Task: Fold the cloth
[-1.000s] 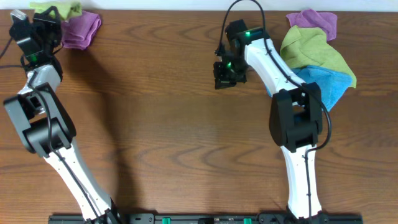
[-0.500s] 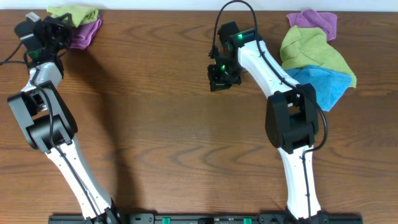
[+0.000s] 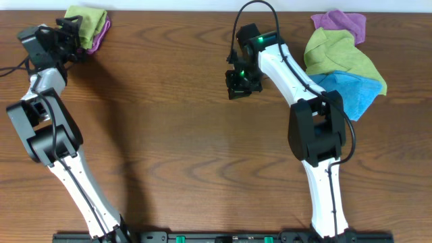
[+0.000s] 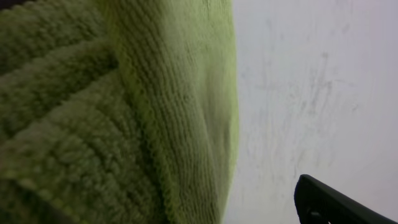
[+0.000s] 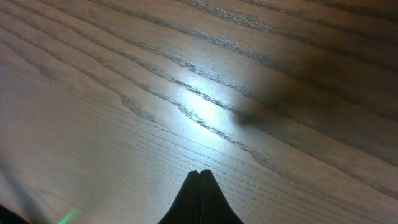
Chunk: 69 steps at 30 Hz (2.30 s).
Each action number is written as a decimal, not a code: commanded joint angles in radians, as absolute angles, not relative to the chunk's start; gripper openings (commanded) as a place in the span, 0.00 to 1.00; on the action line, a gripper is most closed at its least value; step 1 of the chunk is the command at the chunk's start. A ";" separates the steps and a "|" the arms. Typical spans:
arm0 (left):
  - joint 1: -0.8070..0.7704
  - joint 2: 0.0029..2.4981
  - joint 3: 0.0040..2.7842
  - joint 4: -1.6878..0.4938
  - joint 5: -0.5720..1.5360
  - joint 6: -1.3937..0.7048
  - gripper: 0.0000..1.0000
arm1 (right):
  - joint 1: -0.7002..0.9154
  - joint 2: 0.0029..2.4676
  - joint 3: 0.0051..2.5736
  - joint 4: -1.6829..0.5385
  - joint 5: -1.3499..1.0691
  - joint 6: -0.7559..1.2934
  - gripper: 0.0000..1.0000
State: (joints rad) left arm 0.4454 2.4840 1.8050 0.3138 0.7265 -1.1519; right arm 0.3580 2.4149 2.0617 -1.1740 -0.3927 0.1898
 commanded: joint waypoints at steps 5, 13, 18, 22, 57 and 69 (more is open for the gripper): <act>0.504 2.497 1.828 0.306 0.853 -1.137 0.95 | 0.368 2.425 2.080 -1.174 -0.394 0.186 0.01; 0.543 2.496 1.828 0.162 0.951 -1.103 0.95 | 0.368 2.425 2.080 -1.174 -0.394 0.186 0.01; 0.568 2.454 1.828 0.006 0.979 -0.932 0.96 | 0.368 2.421 2.082 -1.175 -0.401 0.186 0.01; 0.588 2.333 1.828 -0.211 0.889 -0.694 0.96 | 0.368 2.397 2.118 -1.183 -0.400 0.186 0.01; 0.196 0.728 1.174 -1.013 0.340 -0.043 0.95 | 0.381 1.210 1.609 -1.327 0.145 0.069 0.89; 0.196 0.727 0.775 -0.711 0.551 -0.051 0.95 | 0.381 0.558 0.741 -0.850 0.080 0.235 0.99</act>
